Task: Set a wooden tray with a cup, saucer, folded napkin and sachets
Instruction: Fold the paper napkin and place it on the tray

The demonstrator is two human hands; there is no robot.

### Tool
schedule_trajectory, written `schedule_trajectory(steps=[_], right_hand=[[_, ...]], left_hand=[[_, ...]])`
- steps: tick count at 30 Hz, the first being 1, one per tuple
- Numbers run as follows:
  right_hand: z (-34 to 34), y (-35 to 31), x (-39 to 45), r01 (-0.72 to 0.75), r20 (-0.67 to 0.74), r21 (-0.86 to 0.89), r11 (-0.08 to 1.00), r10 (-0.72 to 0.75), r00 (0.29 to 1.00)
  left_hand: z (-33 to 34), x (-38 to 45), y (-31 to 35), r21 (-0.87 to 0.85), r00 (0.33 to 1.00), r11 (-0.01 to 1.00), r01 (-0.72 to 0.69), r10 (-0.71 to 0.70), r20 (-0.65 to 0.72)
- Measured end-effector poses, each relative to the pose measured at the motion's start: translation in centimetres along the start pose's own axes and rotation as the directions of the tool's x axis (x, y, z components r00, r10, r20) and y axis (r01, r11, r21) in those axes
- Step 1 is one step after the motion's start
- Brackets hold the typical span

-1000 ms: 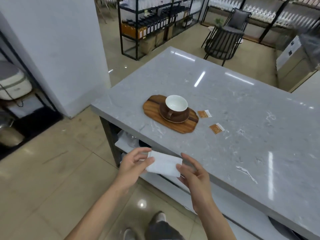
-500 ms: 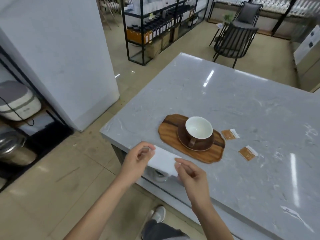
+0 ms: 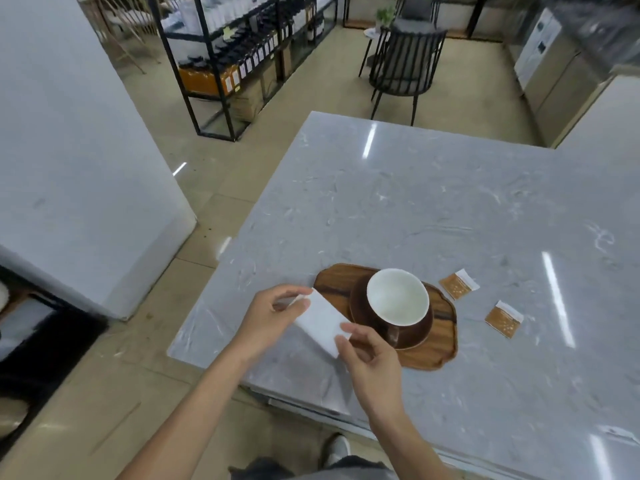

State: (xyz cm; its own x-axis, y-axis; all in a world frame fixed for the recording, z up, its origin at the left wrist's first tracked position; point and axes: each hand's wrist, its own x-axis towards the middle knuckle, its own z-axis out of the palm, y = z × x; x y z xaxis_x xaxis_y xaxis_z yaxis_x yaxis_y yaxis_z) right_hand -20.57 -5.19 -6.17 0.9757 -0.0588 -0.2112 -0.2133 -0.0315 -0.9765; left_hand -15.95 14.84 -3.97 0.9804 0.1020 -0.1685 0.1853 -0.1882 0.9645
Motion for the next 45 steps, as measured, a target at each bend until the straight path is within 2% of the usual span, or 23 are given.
schedule_trajectory(steps=[4,9,12,17,21,27,33,41,45], right_hand=[[1.7,0.6,0.2,-0.007,-0.127,0.04,0.999,0.012,0.992],[4.8,1.3,0.1,0.053,-0.326,-0.038,0.998,-0.063,0.943],[7.1,1.9,-0.3,0.004,-0.418,-0.091,0.996,-0.042,0.907],[10.0,2.3,-0.4,-0.004,-0.547,-0.149,0.989,-0.079,0.834],[11.3,2.2,-0.1,-0.021,-0.622,-0.215,0.976,-0.121,0.774],[12.8,2.7,0.1,-0.099,-0.652,-0.404,0.909,-0.21,0.729],[13.4,1.9,0.8,-0.186,-0.667,-0.548,0.816,-0.292,0.685],[13.5,2.6,1.0,-0.25,-0.631,-0.683,0.687,-0.381,0.676],[13.4,2.8,1.0,-0.272,-0.625,-0.713,0.647,-0.41,0.664]], left_hand=[[-0.2,3.0,-0.3,0.019,0.994,0.999,-0.04,0.038,0.102],[-0.1,6.9,-1.0,0.137,0.964,0.985,-0.103,0.065,0.26],[0.1,8.6,-1.0,0.226,0.934,0.953,-0.203,0.12,0.336],[0.3,10.4,-1.2,0.272,0.886,0.897,-0.349,0.222,0.407],[0.3,11.5,-1.6,0.274,0.808,0.822,-0.499,0.326,0.491],[0.5,12.9,-1.8,0.227,0.645,0.666,-0.711,0.488,0.588],[-0.3,13.3,-2.8,0.259,0.497,0.473,-0.842,0.495,0.712],[-0.4,13.2,-1.7,0.264,0.426,0.374,-0.889,0.465,0.776],[-0.2,13.2,-1.8,0.312,0.419,0.296,-0.903,0.446,0.791]])
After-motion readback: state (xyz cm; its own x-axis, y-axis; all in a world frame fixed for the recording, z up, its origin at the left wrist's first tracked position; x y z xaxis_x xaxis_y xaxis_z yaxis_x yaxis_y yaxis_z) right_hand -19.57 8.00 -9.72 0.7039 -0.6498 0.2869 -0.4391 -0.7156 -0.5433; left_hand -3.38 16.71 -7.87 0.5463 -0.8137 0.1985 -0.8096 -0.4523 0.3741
